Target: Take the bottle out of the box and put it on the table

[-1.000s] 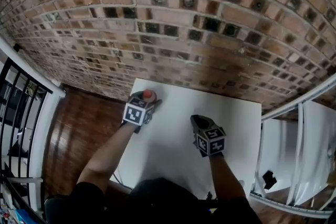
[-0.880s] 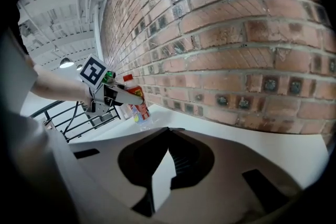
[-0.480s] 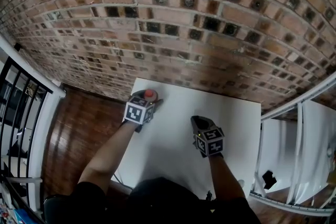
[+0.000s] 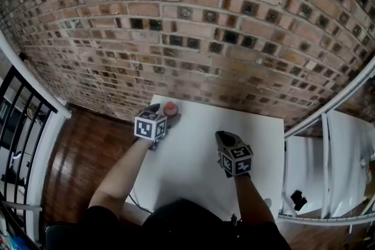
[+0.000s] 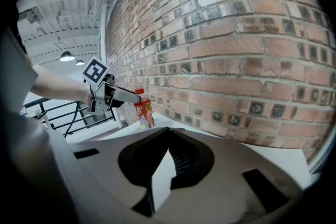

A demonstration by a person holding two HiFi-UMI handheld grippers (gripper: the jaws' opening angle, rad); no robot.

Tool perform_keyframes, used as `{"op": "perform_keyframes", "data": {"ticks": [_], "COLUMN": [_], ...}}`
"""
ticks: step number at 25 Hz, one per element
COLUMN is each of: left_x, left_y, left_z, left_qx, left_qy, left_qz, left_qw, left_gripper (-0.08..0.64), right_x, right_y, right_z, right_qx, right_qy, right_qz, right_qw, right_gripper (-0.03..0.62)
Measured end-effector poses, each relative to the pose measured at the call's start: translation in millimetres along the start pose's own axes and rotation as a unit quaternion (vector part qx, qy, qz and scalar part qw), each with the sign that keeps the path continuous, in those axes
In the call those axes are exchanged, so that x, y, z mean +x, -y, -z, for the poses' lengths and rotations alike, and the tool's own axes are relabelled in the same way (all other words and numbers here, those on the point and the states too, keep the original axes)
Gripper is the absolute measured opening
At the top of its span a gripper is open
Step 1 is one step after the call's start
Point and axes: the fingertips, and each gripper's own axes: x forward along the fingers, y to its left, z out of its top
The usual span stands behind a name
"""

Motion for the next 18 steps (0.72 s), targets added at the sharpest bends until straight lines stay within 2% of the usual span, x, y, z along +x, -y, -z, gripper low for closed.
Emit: {"op": "perform_keyframes", "data": {"ticks": [3,5,8,10,13,18], "left_x": [-30,-53,-83,-101,-123,-153], "left_y": [0,1,-1,-6,-5,26], "left_z": [-10,-18,-23,-24,-23,-30], "left_qx": [-0.002,0.012,0.027,0.018,0.002,0.018], "left_qy": [0.031,0.062,0.084,0.097,0.114,0.143], "left_qz": [-0.005,-0.013,-0.028,-0.043,-0.04,-0.017], "left_qw": [0.9995,0.9979,0.9957,0.9942,0.9927,0.9894], "left_gripper": [0.385,0.274,0.183,0.019,0.003,0.003], "right_x": [-18,-32,-52,-66,-85,-113], "right_y": [-9,-13,-21,-28,-39,-56], "right_z": [-4,-2,-2,-1,1,4], "right_qx": [0.003,0.006,0.008,0.014,0.024,0.029], "right_qy": [0.012,0.018,0.029,0.04,0.055,0.076], "right_qz": [0.011,0.022,0.04,0.051,0.065,0.081], "right_qw": [1.0,1.0,0.999,0.998,0.996,0.993], "right_gripper": [0.005,0.005,0.005,0.005,0.005,0.005]}}
